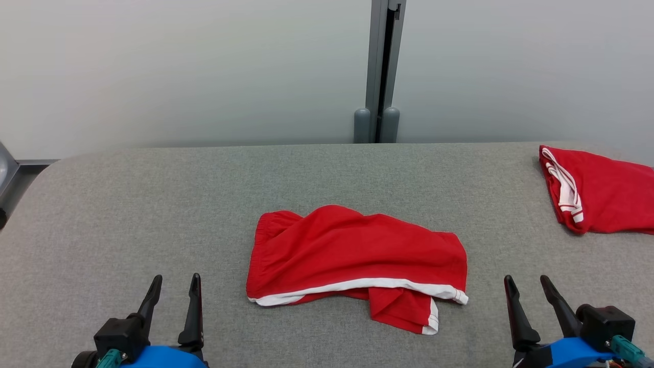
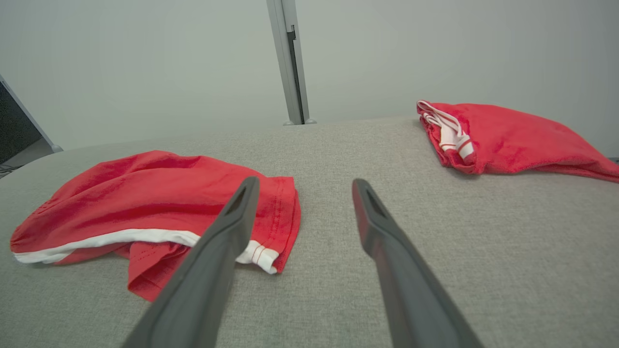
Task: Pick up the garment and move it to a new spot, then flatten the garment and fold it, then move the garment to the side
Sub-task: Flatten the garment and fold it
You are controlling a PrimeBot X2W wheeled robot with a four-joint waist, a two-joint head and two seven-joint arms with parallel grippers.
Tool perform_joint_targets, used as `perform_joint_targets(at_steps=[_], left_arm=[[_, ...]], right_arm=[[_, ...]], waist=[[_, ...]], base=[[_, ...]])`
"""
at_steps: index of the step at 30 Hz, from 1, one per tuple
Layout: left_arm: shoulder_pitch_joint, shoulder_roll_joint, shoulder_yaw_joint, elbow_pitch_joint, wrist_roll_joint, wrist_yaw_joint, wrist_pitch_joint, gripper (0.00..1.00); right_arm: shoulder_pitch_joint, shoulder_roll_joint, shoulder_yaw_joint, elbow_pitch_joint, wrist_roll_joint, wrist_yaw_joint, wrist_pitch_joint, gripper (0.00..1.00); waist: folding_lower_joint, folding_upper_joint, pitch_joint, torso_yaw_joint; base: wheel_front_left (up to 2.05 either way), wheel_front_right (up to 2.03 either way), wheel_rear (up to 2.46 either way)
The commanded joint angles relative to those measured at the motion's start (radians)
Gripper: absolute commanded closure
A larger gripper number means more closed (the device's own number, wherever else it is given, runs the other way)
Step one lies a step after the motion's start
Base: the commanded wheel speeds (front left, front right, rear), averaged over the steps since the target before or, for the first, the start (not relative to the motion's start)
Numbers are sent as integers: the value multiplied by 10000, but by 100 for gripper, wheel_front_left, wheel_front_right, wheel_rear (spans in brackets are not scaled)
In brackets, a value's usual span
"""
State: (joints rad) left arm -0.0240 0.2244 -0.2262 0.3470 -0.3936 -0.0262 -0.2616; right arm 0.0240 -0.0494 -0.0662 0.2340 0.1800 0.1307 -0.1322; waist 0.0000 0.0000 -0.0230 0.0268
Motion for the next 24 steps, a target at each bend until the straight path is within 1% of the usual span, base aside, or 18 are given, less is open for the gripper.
perform_joint_targets(at_steps=[1,8,12,19,24], left_arm=[[33,-41,96,33,105,-58,-41,0],[85,-208,190,258,284,-241,-41,0],[-98,-219,125,632,309,-393,-42,0],[-988,-462,-612,2076,240,-803,233,0],[-1834,-725,-1197,3187,151,-977,367,0]], right_arm=[[104,-24,34,-6,88,2,20,0],[89,-24,117,-47,117,2,32,0],[-126,-22,484,16,190,2,235,0],[-708,-28,1347,717,214,2,1126,0],[-1324,-25,1504,1492,63,2,1476,0]], waist=[[0,0,3,-4],[0,0,42,-33],[0,0,175,-67],[0,0,650,-75],[0,0,1005,-123]], base=[[0,0,0],[0,0,0],[0,0,0],[0,0,0],[0,0,0]])
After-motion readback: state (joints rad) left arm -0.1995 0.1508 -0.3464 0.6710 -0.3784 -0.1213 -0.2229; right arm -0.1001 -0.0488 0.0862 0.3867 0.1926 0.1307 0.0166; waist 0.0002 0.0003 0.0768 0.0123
